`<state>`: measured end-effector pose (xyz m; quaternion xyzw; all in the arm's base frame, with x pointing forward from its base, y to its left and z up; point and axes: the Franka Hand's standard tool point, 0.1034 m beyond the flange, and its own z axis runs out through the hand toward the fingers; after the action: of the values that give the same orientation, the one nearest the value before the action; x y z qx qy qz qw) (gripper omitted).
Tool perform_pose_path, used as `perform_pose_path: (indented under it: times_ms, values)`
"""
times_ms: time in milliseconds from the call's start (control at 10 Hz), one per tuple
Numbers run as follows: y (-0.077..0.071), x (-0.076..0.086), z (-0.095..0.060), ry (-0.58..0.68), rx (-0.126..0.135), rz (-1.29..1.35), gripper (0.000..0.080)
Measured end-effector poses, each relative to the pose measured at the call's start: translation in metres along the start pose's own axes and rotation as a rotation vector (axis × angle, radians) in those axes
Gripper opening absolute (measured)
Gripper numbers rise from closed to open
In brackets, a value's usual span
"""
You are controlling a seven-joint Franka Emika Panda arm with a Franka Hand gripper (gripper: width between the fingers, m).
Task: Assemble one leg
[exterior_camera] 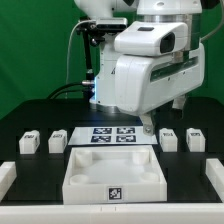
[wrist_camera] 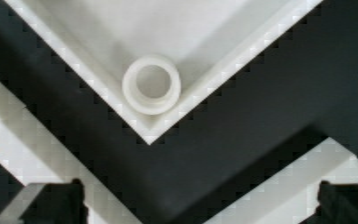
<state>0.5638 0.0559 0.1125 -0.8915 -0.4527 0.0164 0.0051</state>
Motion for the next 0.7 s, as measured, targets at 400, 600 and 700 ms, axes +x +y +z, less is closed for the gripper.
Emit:
perform_pose_path:
  times_ms: [400, 600, 700]
  values:
    - [-0.035, -0.055, 0.018, -0.004, 0.003, -0.343, 0.065]
    - [-0.061, -0.107, 0.045, -0.006, 0.028, -0.583, 0.065]
    - [-0.066, -0.119, 0.058, 0.005, 0.02, -0.653, 0.065]
